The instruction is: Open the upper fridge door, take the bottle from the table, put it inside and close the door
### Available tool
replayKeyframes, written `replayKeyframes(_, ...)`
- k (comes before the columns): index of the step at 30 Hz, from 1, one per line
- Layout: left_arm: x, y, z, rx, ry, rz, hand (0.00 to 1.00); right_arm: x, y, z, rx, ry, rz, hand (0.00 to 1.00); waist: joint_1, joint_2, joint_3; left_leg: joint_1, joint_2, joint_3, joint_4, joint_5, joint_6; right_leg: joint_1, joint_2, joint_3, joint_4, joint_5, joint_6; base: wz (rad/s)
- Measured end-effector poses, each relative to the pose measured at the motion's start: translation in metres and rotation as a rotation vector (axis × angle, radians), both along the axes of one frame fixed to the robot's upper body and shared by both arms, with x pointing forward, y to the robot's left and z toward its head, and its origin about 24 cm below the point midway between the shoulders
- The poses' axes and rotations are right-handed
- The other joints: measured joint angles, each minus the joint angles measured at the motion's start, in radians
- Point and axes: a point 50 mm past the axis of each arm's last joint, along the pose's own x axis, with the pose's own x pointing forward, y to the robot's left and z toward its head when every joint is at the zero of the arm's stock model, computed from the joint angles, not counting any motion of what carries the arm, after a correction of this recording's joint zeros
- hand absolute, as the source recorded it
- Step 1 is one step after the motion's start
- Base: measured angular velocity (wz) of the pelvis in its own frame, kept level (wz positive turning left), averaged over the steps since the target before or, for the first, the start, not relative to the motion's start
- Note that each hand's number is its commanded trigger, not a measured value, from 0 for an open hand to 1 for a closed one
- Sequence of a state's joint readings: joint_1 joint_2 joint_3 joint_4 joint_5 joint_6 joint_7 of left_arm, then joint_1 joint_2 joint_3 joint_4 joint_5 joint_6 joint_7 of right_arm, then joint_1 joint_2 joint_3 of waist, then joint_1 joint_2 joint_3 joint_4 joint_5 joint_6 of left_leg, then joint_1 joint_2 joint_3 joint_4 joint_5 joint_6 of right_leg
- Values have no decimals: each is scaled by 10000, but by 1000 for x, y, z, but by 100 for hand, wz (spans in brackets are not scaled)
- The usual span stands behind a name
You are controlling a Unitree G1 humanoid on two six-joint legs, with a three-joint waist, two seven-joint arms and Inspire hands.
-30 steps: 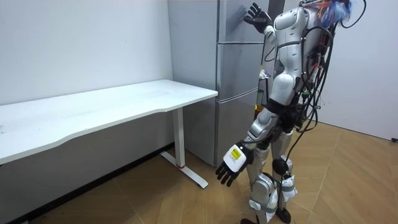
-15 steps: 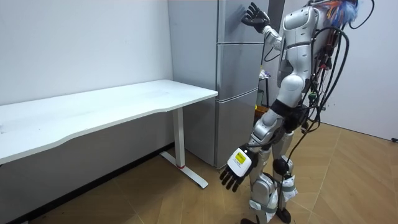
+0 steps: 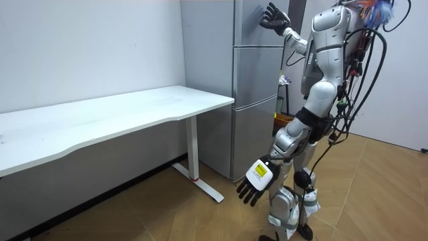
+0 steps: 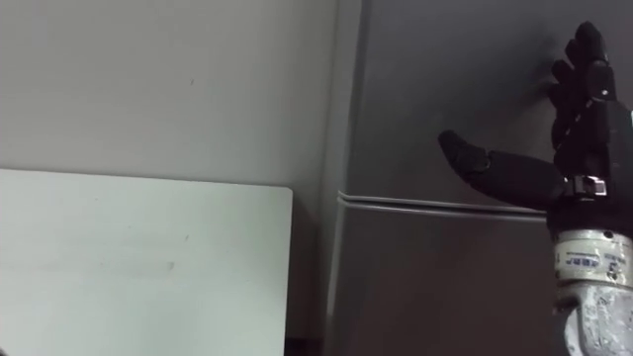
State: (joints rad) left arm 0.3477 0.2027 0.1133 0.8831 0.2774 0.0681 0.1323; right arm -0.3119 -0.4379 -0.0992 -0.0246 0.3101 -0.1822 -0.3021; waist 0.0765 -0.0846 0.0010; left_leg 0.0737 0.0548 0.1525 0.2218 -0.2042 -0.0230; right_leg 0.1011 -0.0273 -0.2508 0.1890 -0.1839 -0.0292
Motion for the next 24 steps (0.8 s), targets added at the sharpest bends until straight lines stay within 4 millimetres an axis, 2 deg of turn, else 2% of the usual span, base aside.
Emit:
replayKeyframes(5, 2, 0, 0, -53, -39, -37, 0, 1, -1, -1, 5, 99, -38, 0, -12, -91, -18, -18, 4, 11, 9, 1, -1, -21, 0, 6, -1, 8, -3, 0)
replayKeyframes(9, 2, 2, 1, -11, -48, -41, 0, 0, -1, -1, -86, 104, 39, 0, -202, -109, -32, -122, 6, 1, 68, 6, 11, -10, -10, -98, -22, 72, 11, 4)
replayKeyframes(14, 5, 5, 2, 73, -185, 93, 0, -10, -16, -12, -118, 505, -350, 0, -190, -107, -68, -107, 1, -5, 92, -27, 50, -27, -31, -102, -47, 75, 45, 2)
replayKeyframes(18, 1, 10, 4, 210, -204, 331, 0, -14, -36, -30, 479, 1316, -797, 0, -393, -122, -77, -105, -35, -76, 95, -25, 55, 7, -55, -133, -57, 66, 60, 6)
replayKeyframes(20, 0, 11, 4, 251, -222, 408, 0, -22, -52, -42, 1041, 1934, -1378, 0, -486, -137, -82, -168, -67, -141, 98, -20, 62, -39, -58, -121, -53, 55, 78, 6)
replayKeyframes(22, -1, 13, 5, 309, -294, 650, 0, -35, -71, -53, 1961, 2282, -2144, 0, -589, -148, -121, -268, -80, -137, 96, -20, 69, -154, -65, -125, -38, 52, 84, 0)
replayKeyframes(24, -2, 15, 6, 411, -331, 802, 0, -42, -82, -60, 2618, 2382, -2544, 0, -729, -106, -130, -270, -84, -134, 108, -16, 72, -159, -60, -124, -28, 59, 84, 0)
